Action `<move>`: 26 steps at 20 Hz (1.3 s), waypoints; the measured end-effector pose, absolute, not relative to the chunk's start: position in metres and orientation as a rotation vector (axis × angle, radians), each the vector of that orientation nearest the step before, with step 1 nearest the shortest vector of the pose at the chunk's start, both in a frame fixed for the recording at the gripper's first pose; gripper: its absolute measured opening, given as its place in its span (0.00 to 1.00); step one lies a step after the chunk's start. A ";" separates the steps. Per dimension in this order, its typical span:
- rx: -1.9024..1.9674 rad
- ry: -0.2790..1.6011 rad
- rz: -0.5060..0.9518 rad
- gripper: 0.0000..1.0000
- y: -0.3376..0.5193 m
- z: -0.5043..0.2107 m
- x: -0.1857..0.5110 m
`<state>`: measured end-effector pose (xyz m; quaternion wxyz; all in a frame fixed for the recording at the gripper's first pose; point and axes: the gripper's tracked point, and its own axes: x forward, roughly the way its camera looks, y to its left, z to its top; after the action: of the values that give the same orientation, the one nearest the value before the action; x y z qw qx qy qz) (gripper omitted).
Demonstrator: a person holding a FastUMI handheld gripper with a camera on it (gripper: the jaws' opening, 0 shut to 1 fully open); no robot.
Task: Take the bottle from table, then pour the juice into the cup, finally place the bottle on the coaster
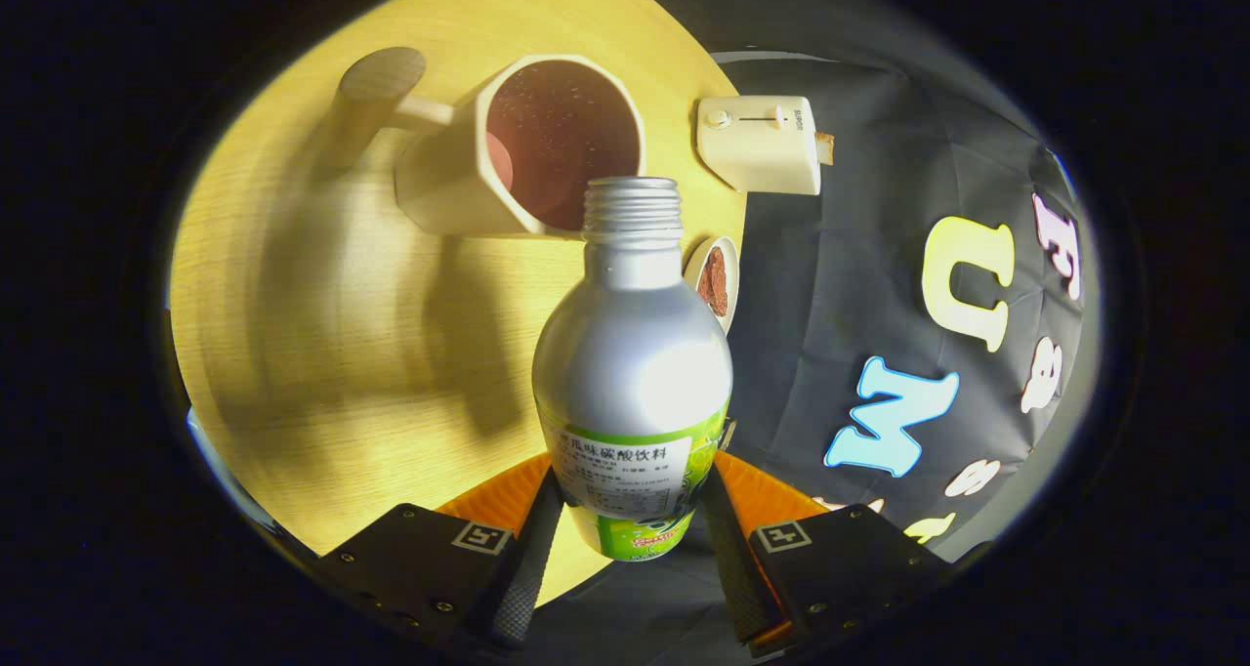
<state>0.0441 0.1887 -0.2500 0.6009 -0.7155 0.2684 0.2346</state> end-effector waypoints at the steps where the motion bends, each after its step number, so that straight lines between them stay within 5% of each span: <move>1: -1.669 0.621 0.547 0.76 0.191 -0.251 0.045; 26: -1.808 0.628 0.553 0.75 0.189 -0.247 0.055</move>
<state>0.0547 0.1891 -0.2470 0.5435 -0.7618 0.2646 0.2329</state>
